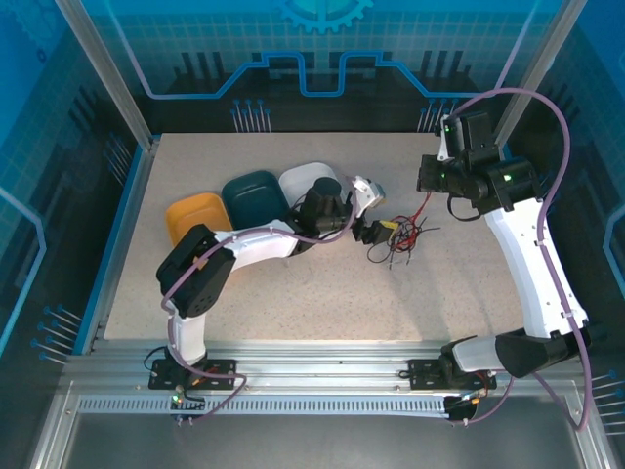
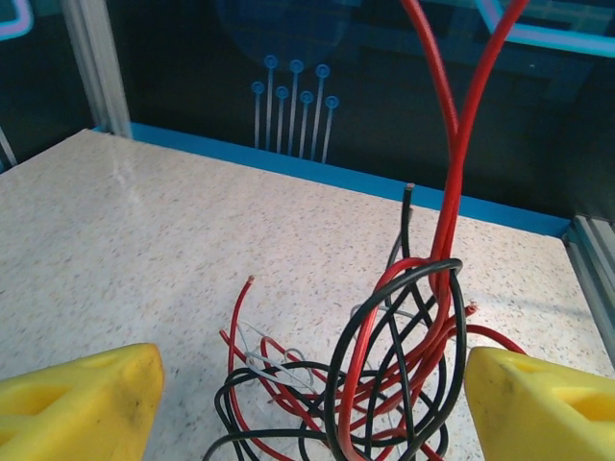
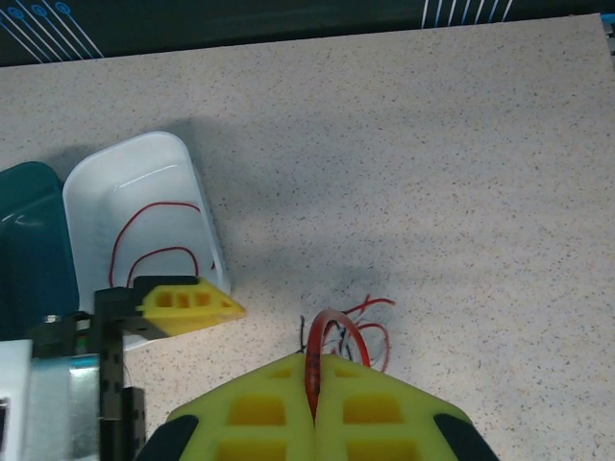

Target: Untangle the cables

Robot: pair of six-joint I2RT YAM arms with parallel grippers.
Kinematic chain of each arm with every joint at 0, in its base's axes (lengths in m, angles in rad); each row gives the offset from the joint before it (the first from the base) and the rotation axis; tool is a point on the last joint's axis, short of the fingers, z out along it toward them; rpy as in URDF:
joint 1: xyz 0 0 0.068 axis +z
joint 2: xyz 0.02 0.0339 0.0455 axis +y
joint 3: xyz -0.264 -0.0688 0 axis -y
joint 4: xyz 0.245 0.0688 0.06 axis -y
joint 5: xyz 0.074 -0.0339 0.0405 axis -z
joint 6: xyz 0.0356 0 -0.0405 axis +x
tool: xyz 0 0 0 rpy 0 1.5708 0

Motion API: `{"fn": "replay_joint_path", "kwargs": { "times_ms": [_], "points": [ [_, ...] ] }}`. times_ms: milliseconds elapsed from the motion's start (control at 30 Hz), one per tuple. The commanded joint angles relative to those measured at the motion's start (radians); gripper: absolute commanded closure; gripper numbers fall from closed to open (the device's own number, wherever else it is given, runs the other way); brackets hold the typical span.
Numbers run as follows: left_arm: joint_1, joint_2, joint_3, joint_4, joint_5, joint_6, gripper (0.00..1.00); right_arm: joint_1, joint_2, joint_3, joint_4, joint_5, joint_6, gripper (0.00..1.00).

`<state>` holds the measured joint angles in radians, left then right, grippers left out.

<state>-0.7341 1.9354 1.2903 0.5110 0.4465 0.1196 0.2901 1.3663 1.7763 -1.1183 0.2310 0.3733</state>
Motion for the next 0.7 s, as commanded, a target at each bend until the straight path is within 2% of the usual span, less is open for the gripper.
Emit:
{"fn": "replay_joint_path", "kwargs": {
  "times_ms": [0, 67, 200, 233, 300, 400, 467, 667],
  "points": [
    [-0.011, 0.046, 0.080, -0.050, 0.117, 0.079, 0.21, 0.019, 0.001, -0.010, -0.009, -0.025, 0.009, 0.98],
    [-0.018, 0.076, 0.102, -0.076, 0.109, 0.096, 0.28, 0.021, -0.001, -0.015, -0.006, -0.031, 0.011, 0.98],
    [-0.027, 0.124, 0.146, -0.098, 0.105, 0.092, 0.29, 0.022, 0.000, -0.004, -0.007, -0.051, 0.013, 0.98],
    [-0.033, 0.134, 0.153, -0.103, 0.099, 0.094, 0.32, 0.023, 0.001, 0.000, -0.009, -0.055, 0.013, 0.98],
    [-0.045, 0.154, 0.169, -0.117, 0.088, 0.099, 0.41, 0.023, 0.001, 0.011, -0.014, -0.058, 0.013, 0.99],
    [-0.056, 0.172, 0.178, -0.131, 0.068, 0.092, 0.63, 0.023, -0.003, 0.034, -0.039, -0.041, 0.008, 0.99],
    [-0.057, 0.170, 0.158, -0.125, 0.061, 0.079, 0.73, 0.023, -0.005, 0.058, -0.067, -0.004, -0.001, 1.00],
    [-0.057, 0.142, 0.047, -0.089, 0.043, 0.056, 0.83, 0.023, -0.016, 0.153, -0.161, 0.118, -0.019, 1.00]
  ]
}}
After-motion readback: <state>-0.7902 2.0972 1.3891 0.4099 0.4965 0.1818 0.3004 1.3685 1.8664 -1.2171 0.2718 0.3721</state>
